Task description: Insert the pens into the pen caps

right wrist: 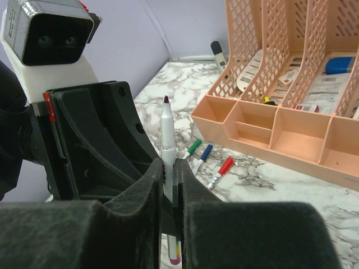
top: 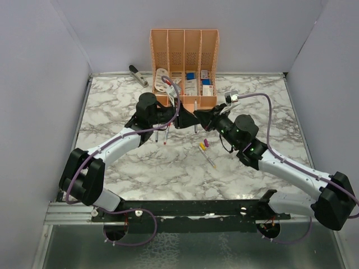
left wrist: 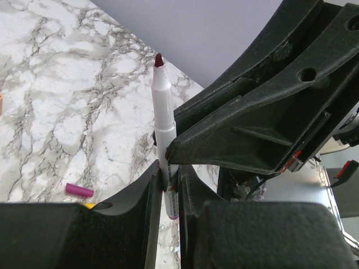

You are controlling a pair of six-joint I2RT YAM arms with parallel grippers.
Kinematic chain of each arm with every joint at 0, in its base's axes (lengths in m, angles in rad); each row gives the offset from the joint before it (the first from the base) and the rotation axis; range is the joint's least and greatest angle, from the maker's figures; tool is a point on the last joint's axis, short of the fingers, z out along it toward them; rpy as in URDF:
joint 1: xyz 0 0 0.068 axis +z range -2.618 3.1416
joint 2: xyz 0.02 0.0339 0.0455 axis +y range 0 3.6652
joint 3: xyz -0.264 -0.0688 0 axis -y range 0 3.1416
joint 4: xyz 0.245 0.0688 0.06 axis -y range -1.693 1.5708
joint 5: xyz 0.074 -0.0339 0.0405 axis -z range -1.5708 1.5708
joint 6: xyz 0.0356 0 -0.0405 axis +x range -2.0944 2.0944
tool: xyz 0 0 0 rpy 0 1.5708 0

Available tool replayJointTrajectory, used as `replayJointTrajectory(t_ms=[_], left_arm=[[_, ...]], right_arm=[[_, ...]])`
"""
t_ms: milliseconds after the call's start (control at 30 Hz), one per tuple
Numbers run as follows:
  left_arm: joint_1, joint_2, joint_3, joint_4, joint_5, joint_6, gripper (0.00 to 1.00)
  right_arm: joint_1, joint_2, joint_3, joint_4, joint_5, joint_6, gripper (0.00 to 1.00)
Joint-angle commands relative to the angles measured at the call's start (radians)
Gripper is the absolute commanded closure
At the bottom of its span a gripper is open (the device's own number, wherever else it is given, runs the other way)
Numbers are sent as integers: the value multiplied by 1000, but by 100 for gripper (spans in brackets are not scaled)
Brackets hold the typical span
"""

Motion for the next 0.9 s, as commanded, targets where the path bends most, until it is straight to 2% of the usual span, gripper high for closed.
replayJointTrajectory(t_ms=[0,133,300,433,567,700,867], left_arm=[[-5,-13,-33,-53,-85,56,100],[-5,-17,-41,-175,-141,131,100],[-5,-2,11,-426,-249,276,100],[-5,15,47,-562,-293,352,100],[-4,24,49,-600,-293,368,100],[-5,39,48,-609,-286,364,100],[-4,45,40,-611,-268,367,100]], right_arm=[[5,-91,25,-102,86,-55,84],[5,-151,28,-174,172,-67,70],[5,-155,86,-392,357,-28,65],[0,-21,211,-698,475,49,65],[-31,123,259,-897,391,111,68],[-77,225,243,-922,231,124,71],[-86,331,253,-924,150,105,74]])
